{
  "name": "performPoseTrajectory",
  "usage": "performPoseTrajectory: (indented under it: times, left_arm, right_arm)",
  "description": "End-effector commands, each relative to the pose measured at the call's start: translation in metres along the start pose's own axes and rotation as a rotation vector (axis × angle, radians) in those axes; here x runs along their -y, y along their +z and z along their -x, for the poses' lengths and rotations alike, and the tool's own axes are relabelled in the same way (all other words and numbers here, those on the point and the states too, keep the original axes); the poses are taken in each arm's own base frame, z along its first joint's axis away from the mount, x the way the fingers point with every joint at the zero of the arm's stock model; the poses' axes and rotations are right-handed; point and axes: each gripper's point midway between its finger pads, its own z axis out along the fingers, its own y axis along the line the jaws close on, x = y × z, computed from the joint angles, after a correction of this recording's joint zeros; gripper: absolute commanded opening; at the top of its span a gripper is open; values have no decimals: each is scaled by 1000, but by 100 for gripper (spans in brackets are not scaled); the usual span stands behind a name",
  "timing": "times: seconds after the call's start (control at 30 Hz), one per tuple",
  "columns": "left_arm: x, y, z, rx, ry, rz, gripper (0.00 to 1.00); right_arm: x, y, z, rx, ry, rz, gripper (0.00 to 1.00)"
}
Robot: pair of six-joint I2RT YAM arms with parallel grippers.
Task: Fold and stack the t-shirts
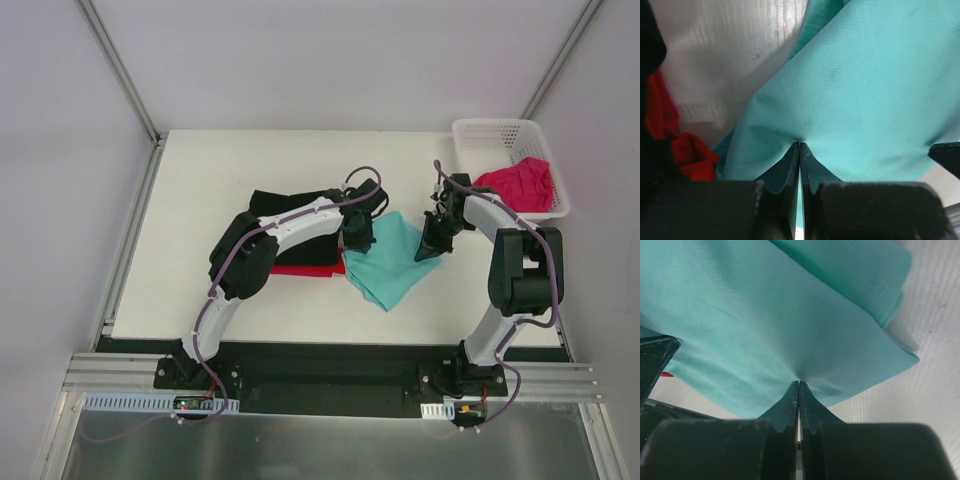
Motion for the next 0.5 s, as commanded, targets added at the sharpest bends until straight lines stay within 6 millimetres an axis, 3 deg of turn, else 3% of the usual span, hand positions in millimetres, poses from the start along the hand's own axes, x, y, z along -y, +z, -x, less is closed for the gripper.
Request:
performPoseTrajectory:
  times: [0.0,0.13,0.3,0.47]
  left_arm:
    - [9,-2,7,12,21,-22,2]
    - [5,0,3,5,27,-16,1]
    - [-4,-5,14,24,37,-11,1]
    - [-18,-13,25,45,40,-1,0]
  right_arm:
    - [-2,11,-7,-17,24,-31,1]
    - [-3,24,-32,-83,9,-97,1]
    - [0,35,-61,-129,-1,-153,1]
    - [4,26,-70,-126,-45,-215,1]
